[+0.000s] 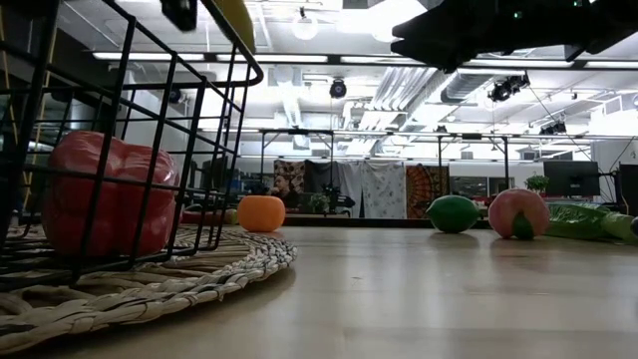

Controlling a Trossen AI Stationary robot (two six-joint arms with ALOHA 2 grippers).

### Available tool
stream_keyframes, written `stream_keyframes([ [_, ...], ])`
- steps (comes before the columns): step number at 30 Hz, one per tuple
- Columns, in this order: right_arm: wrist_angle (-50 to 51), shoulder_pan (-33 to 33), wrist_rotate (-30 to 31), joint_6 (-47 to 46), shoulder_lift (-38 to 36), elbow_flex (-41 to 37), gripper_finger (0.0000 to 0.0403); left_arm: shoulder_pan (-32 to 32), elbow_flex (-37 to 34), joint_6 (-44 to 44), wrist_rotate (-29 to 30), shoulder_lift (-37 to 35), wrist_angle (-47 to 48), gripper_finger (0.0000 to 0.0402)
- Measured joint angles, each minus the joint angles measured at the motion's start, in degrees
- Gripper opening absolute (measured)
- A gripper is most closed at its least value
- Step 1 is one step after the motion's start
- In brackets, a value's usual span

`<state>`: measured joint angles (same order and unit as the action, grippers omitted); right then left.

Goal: Build produce basket
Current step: Put the yellow banana into the black wire basket

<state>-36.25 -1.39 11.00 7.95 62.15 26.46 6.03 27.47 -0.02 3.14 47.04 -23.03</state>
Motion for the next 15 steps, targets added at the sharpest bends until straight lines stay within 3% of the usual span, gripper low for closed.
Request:
stream_keyframes([
  [3,0.0,0.0,0.0,-0.1,0.0,0.0,0.025,6.0,6.0,3.0,5.4,1.9,9.6,0.0112],
  [6,0.1,0.0,0.0,-0.2,0.0,0.0,0.025,12.3,14.6,1.7,12.3,5.0,26.9,0.0112],
  [11,0.3,0.0,0.0,-0.2,0.0,0.0,0.025,21.6,29.7,-8.9,19.2,12.7,52.5,0.0113],
  [15,0.3,0.0,0.0,-0.2,0.0,0.0,0.025,28.0,39.8,-16.0,20.2,19.8,63.0,0.0113],
])
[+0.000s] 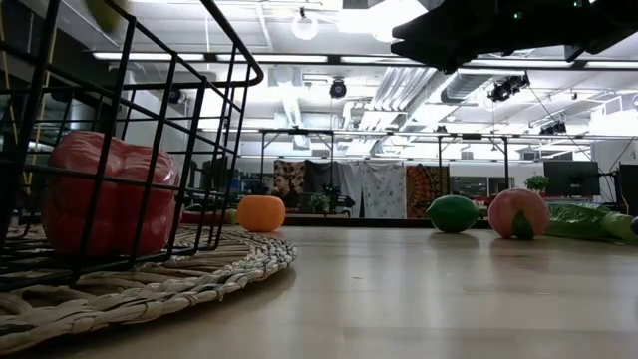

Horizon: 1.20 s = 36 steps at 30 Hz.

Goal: Build produce basket
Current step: Put the yellow banana into the black wire basket

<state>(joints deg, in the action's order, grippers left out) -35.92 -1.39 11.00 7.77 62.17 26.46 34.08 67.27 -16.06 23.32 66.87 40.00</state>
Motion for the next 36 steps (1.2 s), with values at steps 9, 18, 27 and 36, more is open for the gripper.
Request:
stream_keyframes([
  [9,0.0,0.0,0.0,-1.4,0.0,0.0,0.025,7.2,10.0,-8.8,-2.2,13.7,13.0,0.0113],
  [18,0.0,0.2,0.0,-1.1,0.0,0.0,0.025,5.0,10.1,-17.4,-17.7,21.5,18.1,0.0113],
  [27,0.0,2.1,0.0,-2.8,0.0,0.0,0.025,2.5,10.1,-17.3,-28.2,27.9,17.9,0.0117],
  [36,0.1,2.2,0.0,-3.4,0.0,0.0,0.025,1.9,10.1,-14.2,-34.1,31.6,17.7,0.0148],
])
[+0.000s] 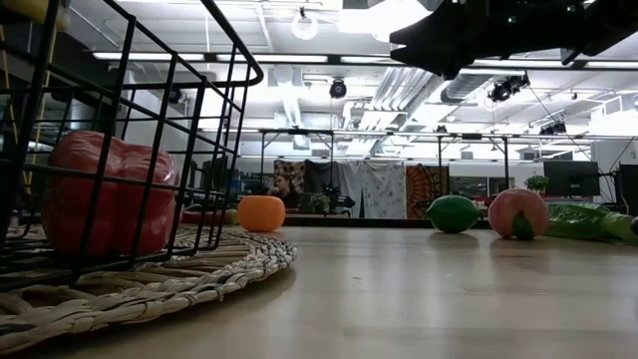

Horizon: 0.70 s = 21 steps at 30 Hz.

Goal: Build produce basket
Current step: Put the yellow banana into the black wire basket, then put the green lime into the black wire basket

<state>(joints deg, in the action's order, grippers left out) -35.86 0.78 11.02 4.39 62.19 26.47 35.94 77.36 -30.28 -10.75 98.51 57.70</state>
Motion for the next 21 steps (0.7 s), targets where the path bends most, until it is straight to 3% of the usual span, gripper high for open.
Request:
stream_keyframes([
  [11,0.0,0.0,0.0,0.1,0.0,0.0,0.025,-1.6,0.0,0.5,1.1,0.2,-0.5,0.0196],
  [18,0.0,0.0,0.0,0.1,0.0,0.0,0.025,-6.1,0.0,-0.5,-5.3,-1.9,3.7,0.02],
  [21,0.0,0.0,0.0,0.1,0.0,0.0,0.025,-8.3,0.0,0.1,-4.7,-4.9,7.2,0.02],
])
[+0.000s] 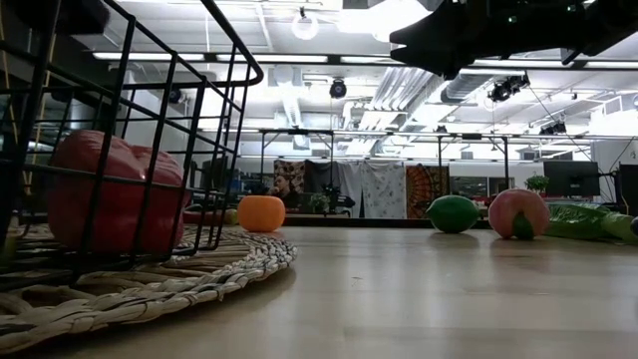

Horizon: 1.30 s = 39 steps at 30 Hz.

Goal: Build produce basket
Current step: Put the green lime into the black wire basket

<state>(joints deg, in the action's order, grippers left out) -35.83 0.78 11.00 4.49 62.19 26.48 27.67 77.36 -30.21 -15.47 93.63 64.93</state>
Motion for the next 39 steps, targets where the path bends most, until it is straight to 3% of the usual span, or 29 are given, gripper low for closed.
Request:
stream_keyframes([
  [4,0.1,0.0,0.0,0.0,0.0,0.0,0.025,-2.6,0.0,5.2,7.4,-6.9,0.4,0.02],
  [9,0.7,0.0,0.0,0.0,0.1,0.0,0.025,-4.7,0.0,17.7,27.5,-17.5,-5.8,0.02],
  [12,0.9,0.0,0.0,0.0,0.5,0.0,0.025,-6.2,-1.1,27.0,34.6,-23.8,-14.6,0.02],
  [14,0.9,0.0,0.0,0.0,1.0,0.0,0.025,-8.1,-5.0,33.6,34.7,-28.7,-24.1,0.02],
  [19,0.9,0.0,0.0,0.0,2.4,0.0,0.025,-15.7,-22.3,42.9,27.4,-40.3,-50.6,0.02],
  [25,-0.5,0.0,0.0,0.0,3.1,0.0,0.025,-25.6,-46.3,38.5,23.2,-49.3,-76.5,0.02],
  [29,-1.7,0.0,0.0,0.5,3.1,0.0,0.025,-29.1,-57.3,33.4,23.1,-51.1,-90.1,0.02],
  [34,-1.7,0.0,0.0,0.6,3.1,0.0,0.025,-30.5,-64.3,32.4,23.2,-51.2,-101.2,0.02],
  [39,-1.7,0.0,0.0,1.1,3.1,0.0,0.025,-31.1,-64.5,32.8,23.2,-51.6,-102.4,0.02],
])
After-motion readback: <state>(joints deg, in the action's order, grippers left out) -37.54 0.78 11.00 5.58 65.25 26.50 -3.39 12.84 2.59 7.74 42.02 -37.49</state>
